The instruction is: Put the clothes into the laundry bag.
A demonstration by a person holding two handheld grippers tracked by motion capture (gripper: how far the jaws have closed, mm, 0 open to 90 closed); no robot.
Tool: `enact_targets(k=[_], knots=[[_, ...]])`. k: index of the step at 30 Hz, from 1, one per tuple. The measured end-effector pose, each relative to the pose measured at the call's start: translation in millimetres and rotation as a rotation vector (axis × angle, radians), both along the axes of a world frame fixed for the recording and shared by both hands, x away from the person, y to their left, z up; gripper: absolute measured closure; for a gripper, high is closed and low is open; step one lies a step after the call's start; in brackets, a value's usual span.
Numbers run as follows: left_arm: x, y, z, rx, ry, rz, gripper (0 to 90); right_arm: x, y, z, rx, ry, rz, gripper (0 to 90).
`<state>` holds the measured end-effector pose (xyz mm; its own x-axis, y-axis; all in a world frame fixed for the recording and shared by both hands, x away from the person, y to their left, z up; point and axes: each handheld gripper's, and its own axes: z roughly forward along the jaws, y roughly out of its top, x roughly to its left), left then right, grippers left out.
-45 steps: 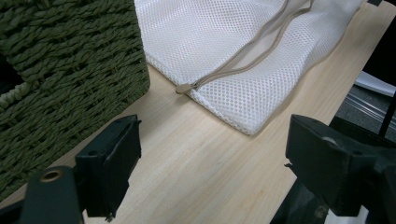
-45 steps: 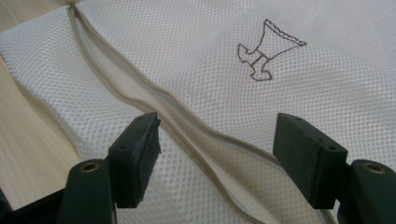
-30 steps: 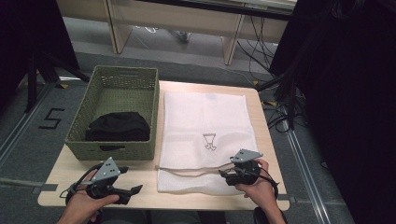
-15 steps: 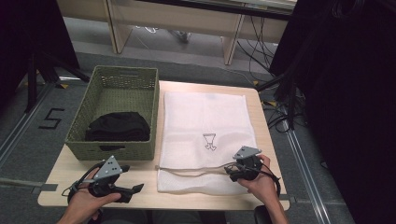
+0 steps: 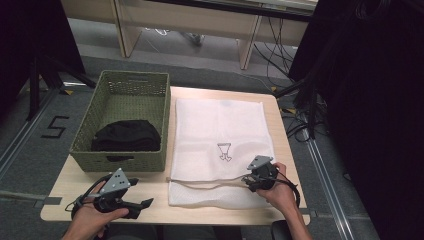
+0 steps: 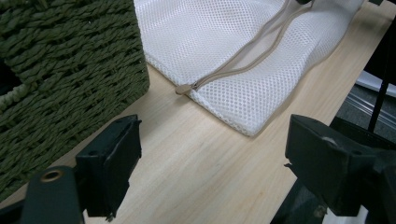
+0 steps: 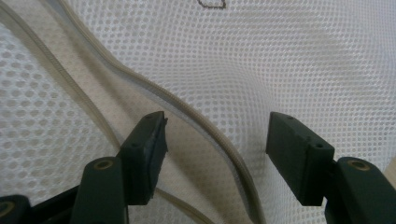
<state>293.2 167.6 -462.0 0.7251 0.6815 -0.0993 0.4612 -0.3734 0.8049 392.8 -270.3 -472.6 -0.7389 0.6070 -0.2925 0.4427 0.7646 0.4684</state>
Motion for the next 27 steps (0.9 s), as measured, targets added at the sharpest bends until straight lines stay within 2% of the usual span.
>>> enact_targets(k=[1, 5, 10, 12, 14, 16, 18, 19, 22, 23, 27], knots=[[-0.3, -0.4, -0.7, 0.003, 0.003, -0.001, 18.2, 0.2, 1.4, -0.1, -0.003, 0.001, -0.001, 40.2], [0.3, -0.5, -0.5, 0.008, 0.003, 0.0, 18.2, 3.6, 13.0, 1.4, -0.001, -0.013, 0.057, 44.4], [-0.1, 0.3, -1.0, 0.011, 0.005, -0.001, 18.6, 5.4, 25.3, 4.6, 0.017, -0.038, 0.135, 54.7], [0.2, 0.0, -0.9, 0.008, 0.006, -0.002, 18.7, 6.5, 31.0, 6.1, 0.01, -0.047, 0.165, 59.6], [0.0, 0.0, -1.1, 0.009, 0.007, -0.003, 18.8, 7.4, 37.1, 6.3, 0.009, -0.04, 0.201, 61.5], [-0.1, 0.1, -0.9, 0.01, 0.005, -0.004, 18.8, 7.4, 44.1, 5.1, 0.011, -0.03, 0.215, 63.5], [0.3, 0.3, -0.9, 0.006, 0.006, 0.001, 18.9, 7.5, 50.2, 6.1, 0.01, -0.04, 0.241, 65.1], [0.2, 0.4, -1.0, 0.006, 0.006, 0.001, 18.8, 8.8, 53.2, 7.5, 0.006, -0.051, 0.279, 66.2], [-0.2, 0.7, -0.9, 0.012, 0.005, -0.003, 18.9, 8.3, 57.4, 9.0, 0.028, -0.036, 0.274, 70.4], [0.1, 0.7, -0.6, 0.008, 0.003, 0.001, 19.0, 9.4, 57.6, 10.0, 0.027, -0.041, 0.29, 73.6], [-0.2, 1.0, 0.5, 0.007, -0.004, 0.003, 19.4, 12.6, 56.9, 14.9, 0.058, -0.041, 0.279, 81.5]])
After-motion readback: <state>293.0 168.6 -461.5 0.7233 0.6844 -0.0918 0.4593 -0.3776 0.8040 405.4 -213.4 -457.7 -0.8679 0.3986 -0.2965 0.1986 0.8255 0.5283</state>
